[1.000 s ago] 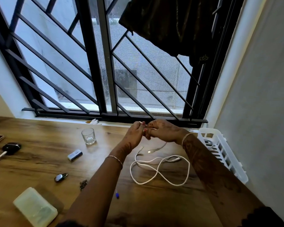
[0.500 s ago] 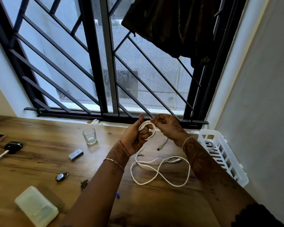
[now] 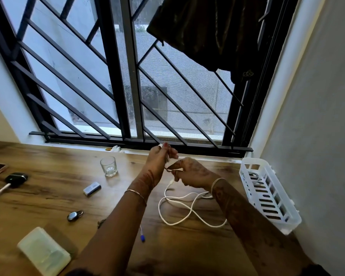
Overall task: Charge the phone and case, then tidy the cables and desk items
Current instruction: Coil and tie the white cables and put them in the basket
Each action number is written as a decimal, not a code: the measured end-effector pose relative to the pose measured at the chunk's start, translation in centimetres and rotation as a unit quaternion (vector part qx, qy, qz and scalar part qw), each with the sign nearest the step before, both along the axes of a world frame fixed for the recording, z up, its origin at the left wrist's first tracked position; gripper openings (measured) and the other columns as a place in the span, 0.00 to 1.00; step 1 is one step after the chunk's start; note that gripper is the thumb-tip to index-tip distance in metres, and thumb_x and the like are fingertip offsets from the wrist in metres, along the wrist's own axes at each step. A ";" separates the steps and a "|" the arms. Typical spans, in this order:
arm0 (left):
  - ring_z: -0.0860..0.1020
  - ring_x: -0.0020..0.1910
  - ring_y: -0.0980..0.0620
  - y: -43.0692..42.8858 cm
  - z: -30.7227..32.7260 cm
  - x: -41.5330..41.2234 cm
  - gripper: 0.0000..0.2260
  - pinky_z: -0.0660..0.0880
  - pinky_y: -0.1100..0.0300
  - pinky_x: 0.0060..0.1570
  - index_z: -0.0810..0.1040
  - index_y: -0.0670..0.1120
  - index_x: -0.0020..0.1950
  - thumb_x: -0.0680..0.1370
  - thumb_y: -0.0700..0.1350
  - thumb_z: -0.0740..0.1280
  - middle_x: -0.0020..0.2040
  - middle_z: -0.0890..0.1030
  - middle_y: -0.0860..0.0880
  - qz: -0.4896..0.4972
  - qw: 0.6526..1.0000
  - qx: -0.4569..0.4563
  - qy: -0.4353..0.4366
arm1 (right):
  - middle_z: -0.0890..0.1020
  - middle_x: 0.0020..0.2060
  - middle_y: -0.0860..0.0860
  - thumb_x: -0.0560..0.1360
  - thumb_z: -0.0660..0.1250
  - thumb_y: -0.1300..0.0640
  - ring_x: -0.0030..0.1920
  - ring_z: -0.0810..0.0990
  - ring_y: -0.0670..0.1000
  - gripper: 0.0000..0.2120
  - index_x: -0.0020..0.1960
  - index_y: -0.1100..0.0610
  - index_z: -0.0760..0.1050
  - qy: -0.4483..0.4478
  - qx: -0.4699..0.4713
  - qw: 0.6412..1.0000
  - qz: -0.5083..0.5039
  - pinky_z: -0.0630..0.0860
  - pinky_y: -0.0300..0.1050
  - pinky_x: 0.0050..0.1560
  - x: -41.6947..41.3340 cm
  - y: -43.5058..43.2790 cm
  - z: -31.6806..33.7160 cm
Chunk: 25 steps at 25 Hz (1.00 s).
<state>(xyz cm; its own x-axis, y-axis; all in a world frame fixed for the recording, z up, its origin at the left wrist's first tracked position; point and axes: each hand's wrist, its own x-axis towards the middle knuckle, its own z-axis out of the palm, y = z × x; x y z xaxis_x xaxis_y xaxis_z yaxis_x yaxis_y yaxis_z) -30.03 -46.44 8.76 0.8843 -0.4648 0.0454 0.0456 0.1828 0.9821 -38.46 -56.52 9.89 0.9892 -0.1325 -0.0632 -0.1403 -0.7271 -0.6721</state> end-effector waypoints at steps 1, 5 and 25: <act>0.75 0.38 0.50 0.2 -0.6 0.0 0.15 0.73 0.55 0.43 0.74 0.40 0.43 0.83 0.47 0.56 0.39 0.77 0.45 -0.001 0.996 0.076 -0.052 | 0.83 0.36 0.47 0.76 0.63 0.58 0.26 0.77 0.45 0.09 0.52 0.51 0.80 -0.029 -0.025 0.999 -0.003 0.72 0.35 0.28 0.1 0.0 0.3; 0.71 0.39 0.50 0.9 -1.4 0.4 0.13 0.73 0.50 0.43 0.69 0.44 0.42 0.81 0.51 0.60 0.39 0.72 0.46 0.012 0.967 0.211 -0.141 | 0.83 0.35 0.45 0.70 0.71 0.55 0.34 0.80 0.45 0.02 0.42 0.50 0.82 -0.159 -0.086 0.983 -0.041 0.76 0.39 0.37 0.2 0.4 0.4; 0.78 0.33 0.59 0.3 -0.9 -1.1 0.24 0.72 0.55 0.44 0.77 0.42 0.37 0.83 0.52 0.51 0.32 0.80 0.45 -0.028 0.915 0.305 -0.261 | 0.76 0.38 0.44 0.73 0.69 0.57 0.39 0.74 0.45 0.04 0.47 0.51 0.79 -0.208 -0.169 0.962 0.046 0.69 0.39 0.42 0.2 -2.1 1.9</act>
<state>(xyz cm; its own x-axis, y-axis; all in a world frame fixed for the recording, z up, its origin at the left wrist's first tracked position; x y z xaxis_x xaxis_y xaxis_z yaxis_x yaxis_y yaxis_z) -31.11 -46.15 7.87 0.7898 -0.5889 0.1714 -0.4665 -0.3955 0.7912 -38.29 -58.58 11.78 0.9283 0.0141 0.3715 0.1655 -0.9105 -0.3790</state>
